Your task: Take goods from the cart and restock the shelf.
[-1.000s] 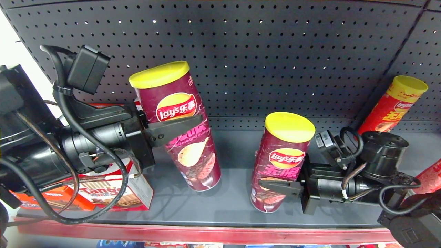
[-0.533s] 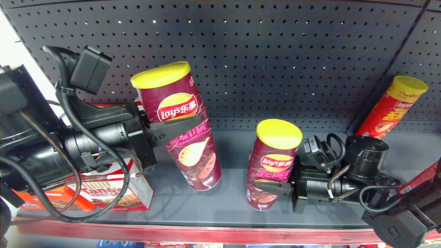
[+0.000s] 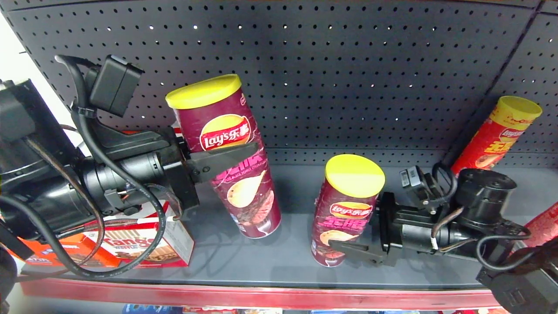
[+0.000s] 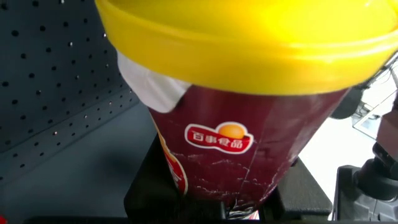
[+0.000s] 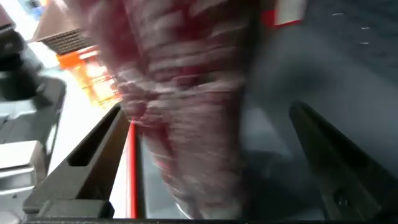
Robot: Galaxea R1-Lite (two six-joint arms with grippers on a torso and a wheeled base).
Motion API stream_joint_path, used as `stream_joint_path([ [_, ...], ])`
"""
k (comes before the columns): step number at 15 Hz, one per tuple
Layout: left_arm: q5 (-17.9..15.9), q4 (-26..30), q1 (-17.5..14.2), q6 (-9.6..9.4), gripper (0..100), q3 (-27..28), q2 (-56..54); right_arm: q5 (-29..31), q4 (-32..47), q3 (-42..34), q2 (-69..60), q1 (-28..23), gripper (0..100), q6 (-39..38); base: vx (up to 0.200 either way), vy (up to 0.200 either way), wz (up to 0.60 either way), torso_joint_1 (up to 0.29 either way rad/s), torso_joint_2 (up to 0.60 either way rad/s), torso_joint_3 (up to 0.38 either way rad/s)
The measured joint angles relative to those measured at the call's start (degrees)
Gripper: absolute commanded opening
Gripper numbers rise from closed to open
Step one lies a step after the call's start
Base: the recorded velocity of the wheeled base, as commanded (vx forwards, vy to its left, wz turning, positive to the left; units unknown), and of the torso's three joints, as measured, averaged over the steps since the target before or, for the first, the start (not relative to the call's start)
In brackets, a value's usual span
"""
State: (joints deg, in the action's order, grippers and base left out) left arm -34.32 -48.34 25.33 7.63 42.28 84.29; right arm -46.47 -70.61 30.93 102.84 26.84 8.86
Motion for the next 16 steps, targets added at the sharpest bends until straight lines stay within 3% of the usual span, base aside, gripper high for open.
stream_joint_path([
  [5,0.1,0.0,-0.1,0.0,0,0.1,-0.1,10.6,1.0,-6.2,-13.7,-1.9,100,-6.9,0.0,0.0,0.0,0.0,0.0,0.0],
  [7,0.2,0.0,-0.1,0.06,0,0.1,-0.2,14.8,4.7,-8.0,-20.2,-2.0,100,-7.9,0.0,0.0,0.0,0.0,0.0,0.0],
  [9,0.5,0.1,-0.1,0.06,0,0.1,-0.4,23.2,13.4,-9.0,-27.3,-2.0,100,-8.1,0.0,0.0,0.0,0.0,0.0,0.0],
  [12,0.5,0.4,-0.1,0.16,0,0.6,-1.1,41.0,29.1,-9.3,-38.8,-0.9,100,-8.0,0.0,0.0,0.0,0.0,0.0,0.0],
  [16,0.3,0.3,0.0,0.11,0,1.8,-1.3,54.8,45.0,-12.9,-56.5,3.2,100,-5.8,0.0,0.0,0.0,0.0,0.0,0.0],
])
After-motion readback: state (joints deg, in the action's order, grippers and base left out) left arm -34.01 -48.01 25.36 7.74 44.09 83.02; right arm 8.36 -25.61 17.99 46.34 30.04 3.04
